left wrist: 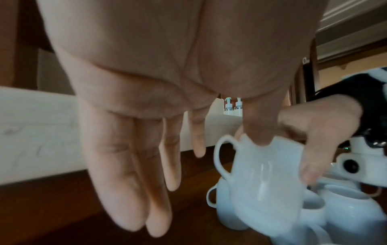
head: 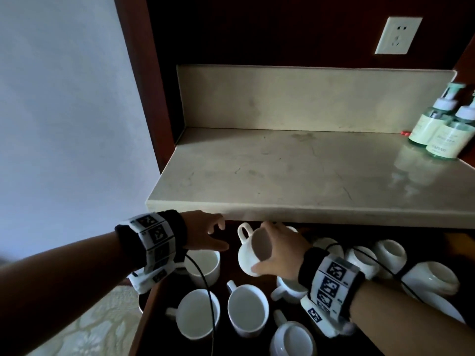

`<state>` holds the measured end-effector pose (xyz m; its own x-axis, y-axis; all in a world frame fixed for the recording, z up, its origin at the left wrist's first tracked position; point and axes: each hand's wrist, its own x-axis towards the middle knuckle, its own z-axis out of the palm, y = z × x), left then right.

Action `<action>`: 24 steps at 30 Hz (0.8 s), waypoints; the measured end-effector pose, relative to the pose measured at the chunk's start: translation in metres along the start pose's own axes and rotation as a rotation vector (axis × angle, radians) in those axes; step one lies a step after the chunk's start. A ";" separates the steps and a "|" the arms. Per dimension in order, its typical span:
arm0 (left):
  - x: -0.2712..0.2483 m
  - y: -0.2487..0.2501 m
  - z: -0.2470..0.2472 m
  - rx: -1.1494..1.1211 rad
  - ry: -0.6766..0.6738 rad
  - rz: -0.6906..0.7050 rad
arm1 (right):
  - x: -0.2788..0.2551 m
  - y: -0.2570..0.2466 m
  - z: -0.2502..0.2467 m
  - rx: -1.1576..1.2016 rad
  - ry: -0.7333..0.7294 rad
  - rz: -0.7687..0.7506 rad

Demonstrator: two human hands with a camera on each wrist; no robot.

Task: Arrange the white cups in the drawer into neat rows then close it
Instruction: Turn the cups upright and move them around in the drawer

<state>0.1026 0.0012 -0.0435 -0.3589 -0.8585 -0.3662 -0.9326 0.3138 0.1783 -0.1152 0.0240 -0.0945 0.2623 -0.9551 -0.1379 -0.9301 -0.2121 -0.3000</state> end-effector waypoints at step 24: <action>-0.017 0.016 0.025 0.009 -0.099 0.119 | 0.053 -0.030 0.034 -0.241 -0.370 0.110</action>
<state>0.0931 0.0310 -0.0574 -0.4681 -0.7714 -0.4311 -0.8836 0.4144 0.2180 -0.0641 -0.0129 -0.1250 0.1916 -0.8457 -0.4982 -0.9795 -0.1972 -0.0419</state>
